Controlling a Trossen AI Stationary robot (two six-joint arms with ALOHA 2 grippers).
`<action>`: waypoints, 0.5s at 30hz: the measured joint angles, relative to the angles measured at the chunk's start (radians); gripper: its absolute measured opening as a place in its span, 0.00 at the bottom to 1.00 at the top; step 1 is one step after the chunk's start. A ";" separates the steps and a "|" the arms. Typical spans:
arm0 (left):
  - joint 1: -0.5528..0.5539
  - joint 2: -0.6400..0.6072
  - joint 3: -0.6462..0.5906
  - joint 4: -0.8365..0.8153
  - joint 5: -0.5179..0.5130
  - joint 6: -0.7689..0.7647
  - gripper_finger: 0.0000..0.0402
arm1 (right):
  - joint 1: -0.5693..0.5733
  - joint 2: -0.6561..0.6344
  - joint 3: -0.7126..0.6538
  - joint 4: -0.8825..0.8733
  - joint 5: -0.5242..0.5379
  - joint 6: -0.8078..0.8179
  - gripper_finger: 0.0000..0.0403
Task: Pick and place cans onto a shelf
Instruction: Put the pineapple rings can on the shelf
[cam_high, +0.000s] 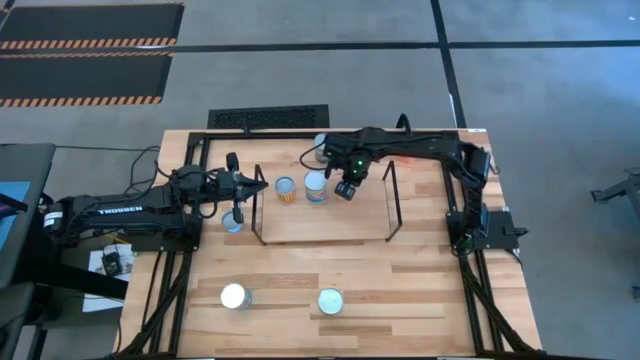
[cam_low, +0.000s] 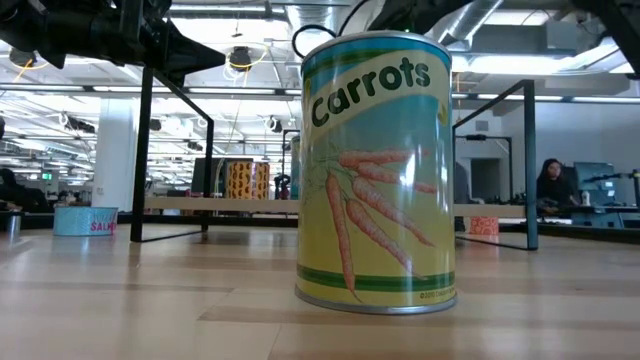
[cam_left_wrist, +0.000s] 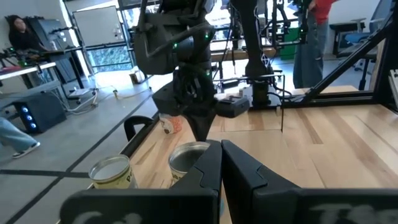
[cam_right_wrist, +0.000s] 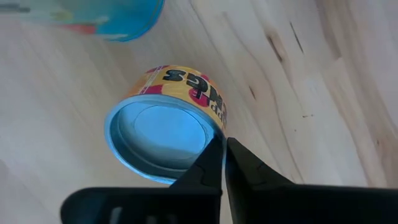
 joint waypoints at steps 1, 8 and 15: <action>0.000 0.000 0.000 0.000 0.000 0.000 0.00 | 0.000 0.005 0.000 -0.001 0.000 0.000 0.06; 0.000 0.000 0.000 0.000 0.000 -0.001 0.00 | 0.004 0.006 0.000 0.029 0.000 0.011 0.07; 0.000 0.000 0.000 0.000 0.000 -0.001 0.00 | 0.004 0.006 0.000 0.031 0.000 0.011 0.14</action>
